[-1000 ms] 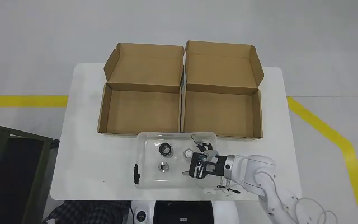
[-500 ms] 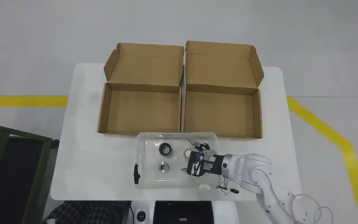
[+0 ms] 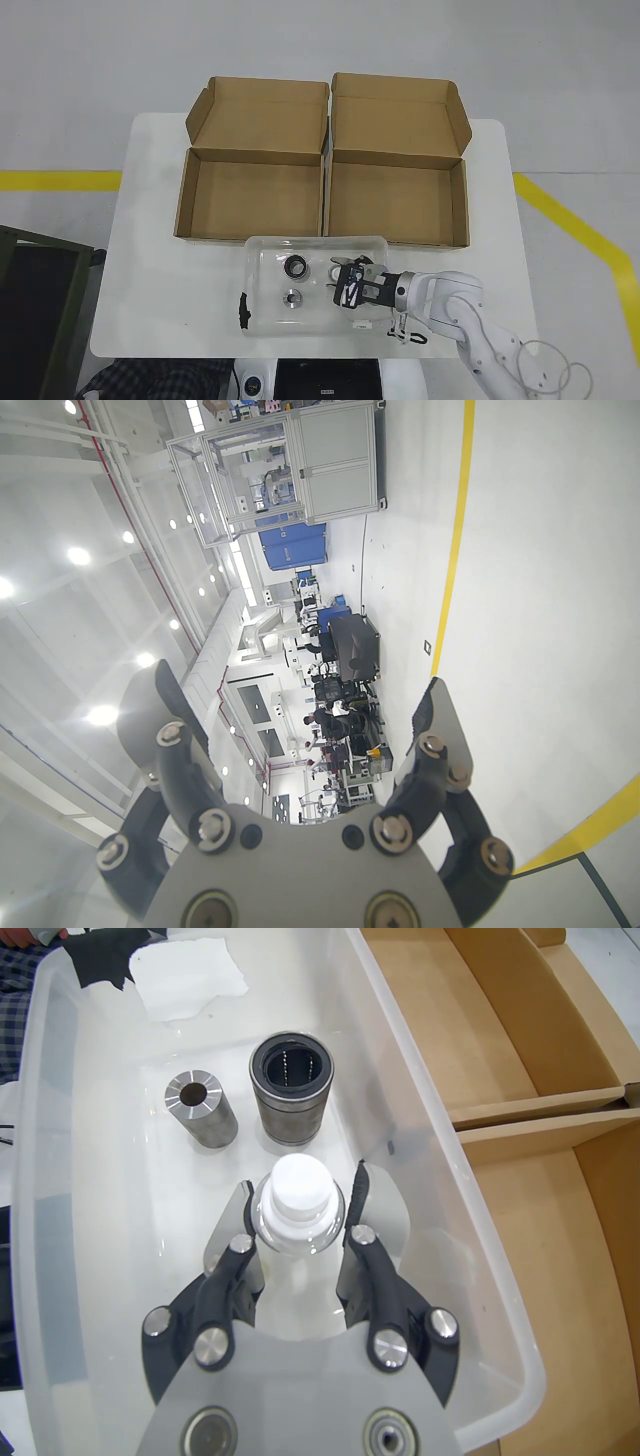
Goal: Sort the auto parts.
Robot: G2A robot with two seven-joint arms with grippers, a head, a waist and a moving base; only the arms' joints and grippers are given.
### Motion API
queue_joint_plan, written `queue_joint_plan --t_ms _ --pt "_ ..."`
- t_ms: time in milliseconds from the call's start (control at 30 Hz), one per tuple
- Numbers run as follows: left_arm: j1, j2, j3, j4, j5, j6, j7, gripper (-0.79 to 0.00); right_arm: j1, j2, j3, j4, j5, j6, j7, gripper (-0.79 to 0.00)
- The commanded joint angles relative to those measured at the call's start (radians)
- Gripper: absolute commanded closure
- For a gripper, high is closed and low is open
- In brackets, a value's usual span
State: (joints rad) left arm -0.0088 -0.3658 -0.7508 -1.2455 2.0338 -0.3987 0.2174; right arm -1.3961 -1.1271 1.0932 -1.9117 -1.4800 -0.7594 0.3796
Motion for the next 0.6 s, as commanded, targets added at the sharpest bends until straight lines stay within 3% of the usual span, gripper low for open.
queue_joint_plan --t_ms 0,100,133,567 --pt "0.0 0.0 0.0 0.0 0.0 0.0 0.0 -0.785 0.0 0.001 0.001 -0.002 0.007 -0.004 0.0 -0.194" --pt "0.0 0.0 0.0 0.0 0.0 0.0 0.0 -0.785 0.0 0.003 0.003 -0.004 0.019 -0.01 -0.001 -0.022" --pt "0.0 0.0 0.0 0.0 0.0 0.0 0.0 -0.785 -0.001 0.004 0.004 -0.005 0.024 -0.014 -0.003 0.0" --pt "0.0 0.0 0.0 0.0 0.0 0.0 0.0 -0.785 -0.019 0.017 0.026 -0.061 0.108 -0.083 -0.081 0.0"
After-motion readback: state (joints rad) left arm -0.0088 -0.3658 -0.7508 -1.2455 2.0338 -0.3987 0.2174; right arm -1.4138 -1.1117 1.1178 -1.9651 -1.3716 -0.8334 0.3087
